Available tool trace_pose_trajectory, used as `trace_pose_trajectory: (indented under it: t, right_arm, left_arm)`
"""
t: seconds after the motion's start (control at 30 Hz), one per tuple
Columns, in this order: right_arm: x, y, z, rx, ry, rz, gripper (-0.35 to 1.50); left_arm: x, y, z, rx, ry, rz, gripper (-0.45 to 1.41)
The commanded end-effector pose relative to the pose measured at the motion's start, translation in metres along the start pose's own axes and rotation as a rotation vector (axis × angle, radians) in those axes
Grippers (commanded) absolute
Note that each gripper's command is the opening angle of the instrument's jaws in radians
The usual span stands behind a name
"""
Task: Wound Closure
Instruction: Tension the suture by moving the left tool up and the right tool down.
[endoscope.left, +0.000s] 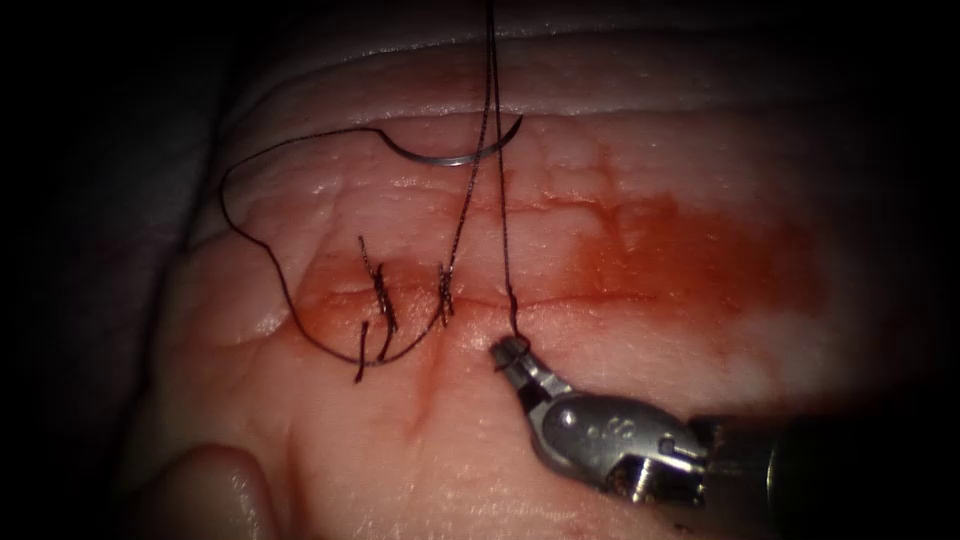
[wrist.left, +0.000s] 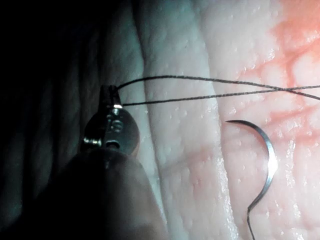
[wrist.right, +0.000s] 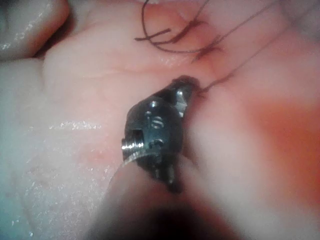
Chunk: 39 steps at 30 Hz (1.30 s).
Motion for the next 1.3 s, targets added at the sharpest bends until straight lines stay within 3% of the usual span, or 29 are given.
trace_pose_trajectory:
  t: [0.03,0.47,0.93,1.3]
  right_arm:
    - [-0.0006,-0.0008,0.0004,0.002,0.000,0.003,-0.35]
    - [-0.0005,-0.0016,-0.0011,0.017,0.001,0.006,-0.35]
    - [0.0004,-0.0033,-0.0052,0.040,0.031,0.010,-0.35]
    - [0.0000,-0.0022,-0.0020,0.048,0.060,0.015,-0.35]
  left_arm:
    - [-0.0003,-0.0004,0.0009,0.004,-0.001,0.000,-0.45]
    - [-0.0020,-0.0037,0.0023,0.042,-0.018,0.004,-0.45]
    - [-0.0032,-0.0064,0.0026,0.097,-0.035,0.008,-0.45]
    - [-0.0036,-0.0091,0.0031,0.144,-0.054,0.023,-0.45]
